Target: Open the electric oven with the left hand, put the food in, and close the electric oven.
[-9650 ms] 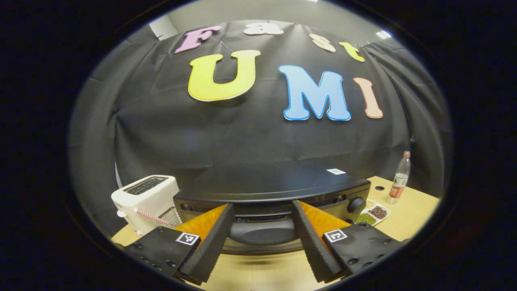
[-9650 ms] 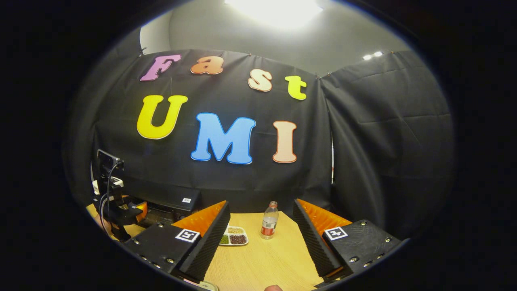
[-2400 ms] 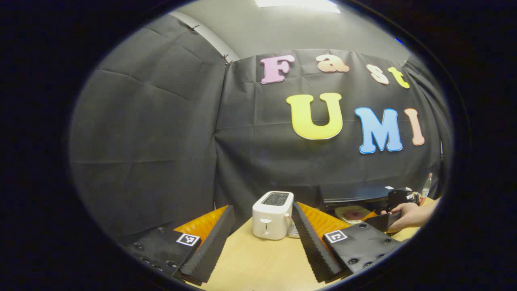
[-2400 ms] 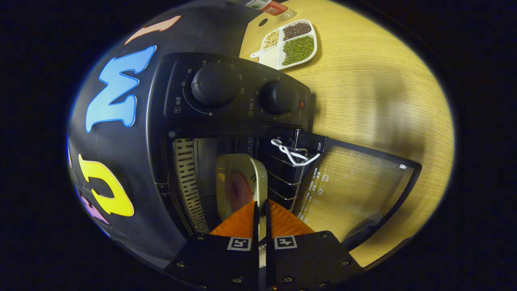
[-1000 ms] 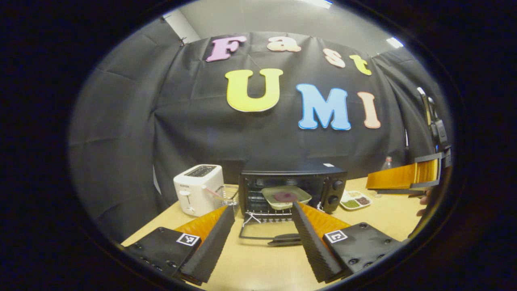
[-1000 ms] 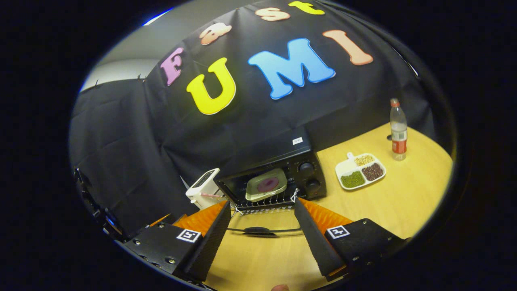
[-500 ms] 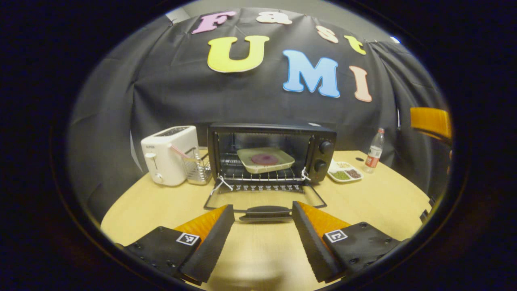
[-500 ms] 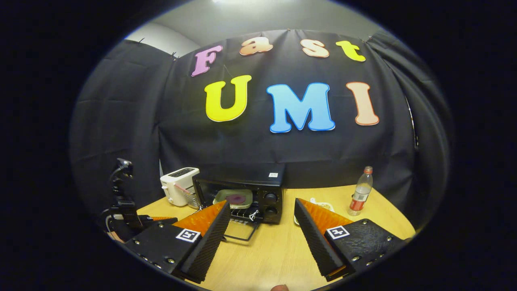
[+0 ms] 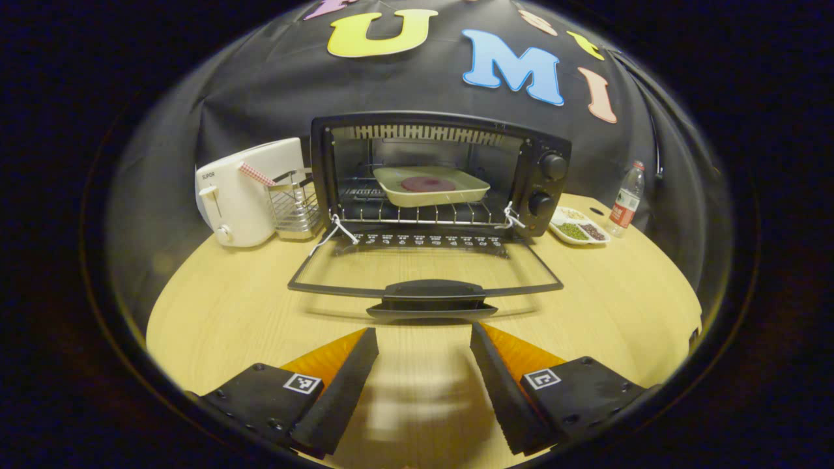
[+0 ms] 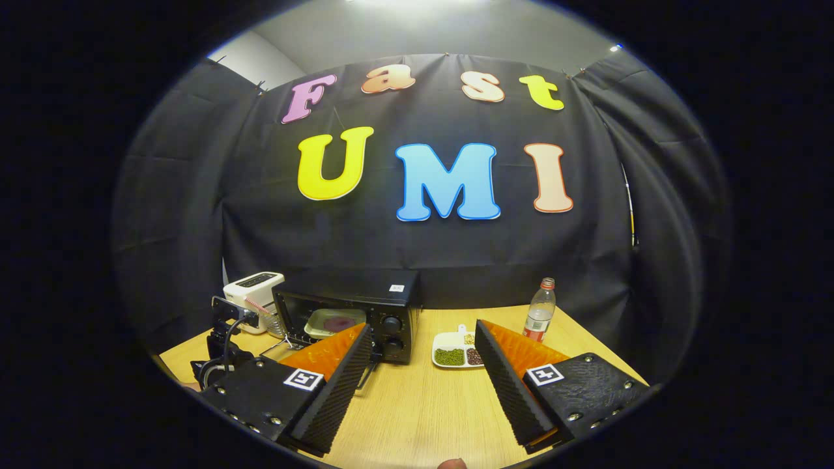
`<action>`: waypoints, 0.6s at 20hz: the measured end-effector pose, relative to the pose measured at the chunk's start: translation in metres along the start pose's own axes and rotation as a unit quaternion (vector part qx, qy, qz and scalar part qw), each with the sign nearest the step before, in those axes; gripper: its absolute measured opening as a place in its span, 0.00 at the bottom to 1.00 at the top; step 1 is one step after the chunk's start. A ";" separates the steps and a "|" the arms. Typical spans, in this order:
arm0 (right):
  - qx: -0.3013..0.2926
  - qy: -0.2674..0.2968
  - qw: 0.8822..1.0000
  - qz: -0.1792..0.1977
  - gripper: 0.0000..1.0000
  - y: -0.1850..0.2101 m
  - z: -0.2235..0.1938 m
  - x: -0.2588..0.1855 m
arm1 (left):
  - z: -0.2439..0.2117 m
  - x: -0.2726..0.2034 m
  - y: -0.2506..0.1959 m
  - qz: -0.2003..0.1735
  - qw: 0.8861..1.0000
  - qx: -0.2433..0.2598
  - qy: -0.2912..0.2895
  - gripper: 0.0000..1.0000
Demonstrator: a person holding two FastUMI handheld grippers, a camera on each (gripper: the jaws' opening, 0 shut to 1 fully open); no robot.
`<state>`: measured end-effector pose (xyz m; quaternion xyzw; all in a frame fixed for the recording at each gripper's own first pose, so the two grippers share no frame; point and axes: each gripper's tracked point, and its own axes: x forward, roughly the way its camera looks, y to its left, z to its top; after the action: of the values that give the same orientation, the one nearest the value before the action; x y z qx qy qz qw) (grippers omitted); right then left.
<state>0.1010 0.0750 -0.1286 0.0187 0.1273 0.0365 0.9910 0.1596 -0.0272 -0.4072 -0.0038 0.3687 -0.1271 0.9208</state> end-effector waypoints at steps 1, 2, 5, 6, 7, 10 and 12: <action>-0.001 0.001 1.000 -0.005 0.98 -0.002 -0.001 0.001 | -0.002 0.004 0.001 0.002 1.000 0.001 0.006 0.97; -0.002 0.002 1.000 -0.010 0.98 -0.005 -0.002 0.000 | -0.004 0.010 0.001 0.003 1.000 0.002 0.011 0.98; -0.005 0.005 1.000 -0.017 0.98 -0.006 -0.003 -0.001 | 0.000 0.020 0.002 0.004 1.000 0.013 0.011 0.98; -0.005 0.008 1.000 -0.019 0.98 -0.006 -0.005 -0.001 | 0.001 0.022 0.001 0.006 1.000 0.018 0.012 0.97; -0.005 0.010 1.000 -0.019 0.98 -0.006 -0.005 -0.001 | 0.003 0.025 0.002 0.007 1.000 0.024 0.009 0.97; -0.006 0.010 1.000 -0.019 0.98 -0.003 -0.003 0.001 | 0.003 0.026 0.001 0.011 0.999 0.030 0.007 0.97; -0.007 0.008 1.000 -0.016 0.98 0.001 -0.001 0.001 | 0.003 0.026 0.001 0.011 1.000 0.027 0.004 0.97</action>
<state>0.1019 0.0765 -0.1301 0.0097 0.1350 0.0216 0.9906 0.1802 -0.0323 -0.4227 0.0254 0.3690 -0.1272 0.9203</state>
